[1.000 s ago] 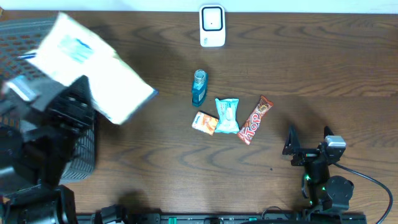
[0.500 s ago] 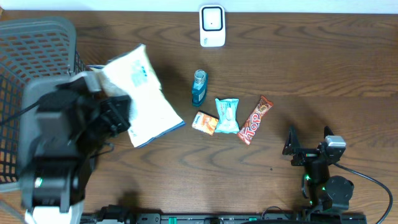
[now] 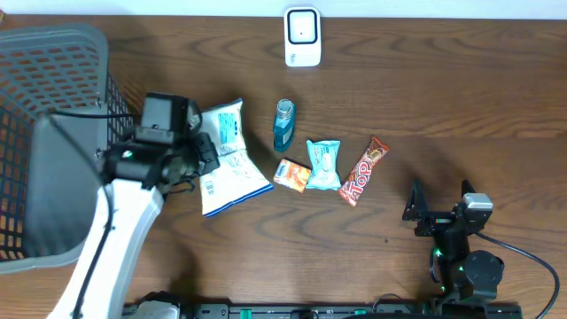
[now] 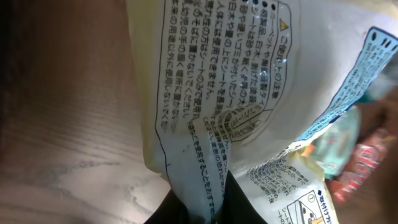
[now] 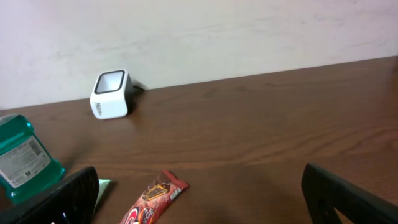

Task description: Scan the item barcode

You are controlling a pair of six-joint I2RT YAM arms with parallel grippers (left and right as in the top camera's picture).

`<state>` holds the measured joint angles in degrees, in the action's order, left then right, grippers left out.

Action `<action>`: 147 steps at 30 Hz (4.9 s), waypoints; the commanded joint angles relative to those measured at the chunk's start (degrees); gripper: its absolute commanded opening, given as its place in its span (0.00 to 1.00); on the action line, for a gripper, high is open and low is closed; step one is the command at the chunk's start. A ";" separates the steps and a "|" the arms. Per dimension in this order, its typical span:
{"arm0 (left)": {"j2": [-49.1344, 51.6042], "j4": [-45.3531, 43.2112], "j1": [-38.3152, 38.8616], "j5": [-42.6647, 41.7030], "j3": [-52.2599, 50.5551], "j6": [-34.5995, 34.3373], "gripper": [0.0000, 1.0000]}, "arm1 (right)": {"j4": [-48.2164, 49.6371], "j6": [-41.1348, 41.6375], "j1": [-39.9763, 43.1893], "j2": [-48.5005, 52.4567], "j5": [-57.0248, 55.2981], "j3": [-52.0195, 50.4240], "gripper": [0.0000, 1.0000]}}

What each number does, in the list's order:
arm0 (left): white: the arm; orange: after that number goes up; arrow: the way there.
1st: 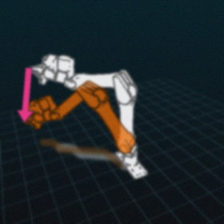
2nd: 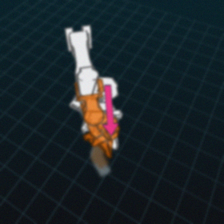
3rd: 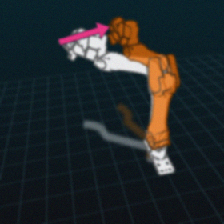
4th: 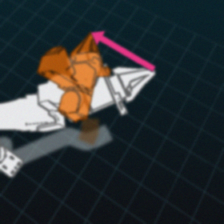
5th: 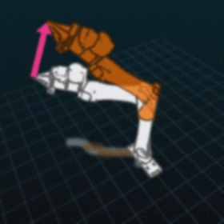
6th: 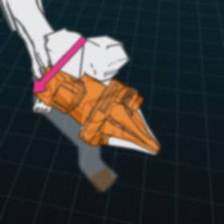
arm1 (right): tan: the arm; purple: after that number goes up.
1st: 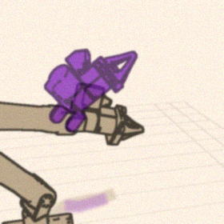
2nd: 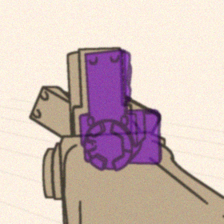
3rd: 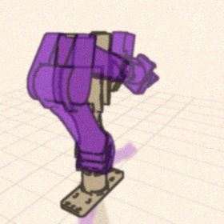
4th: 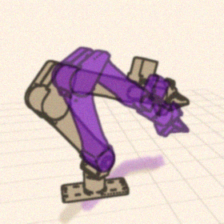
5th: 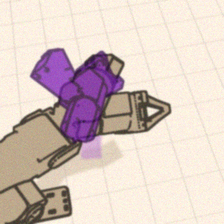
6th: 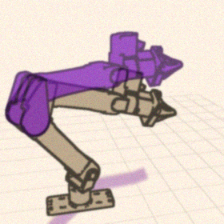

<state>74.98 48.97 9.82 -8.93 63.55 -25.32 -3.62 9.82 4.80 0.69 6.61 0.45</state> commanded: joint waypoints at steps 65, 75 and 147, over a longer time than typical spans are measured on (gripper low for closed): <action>-26.08 -40.46 0.59 24.46 12.92 33.14 0.99 | -0.09 -0.46 -0.20 -0.24 -0.07 -0.13 0.99; -28.92 -27.34 0.59 32.24 18.34 38.62 0.99 | -0.09 -0.46 -0.20 -0.24 -0.07 -0.13 0.99; -67.95 -45.07 0.28 29.16 -12.87 26.71 0.99 | 1.05 38.47 -0.20 -0.02 52.98 -0.11 0.99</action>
<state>4.84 4.40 10.26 19.03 52.82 1.45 -2.39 51.18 4.80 0.71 61.32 0.40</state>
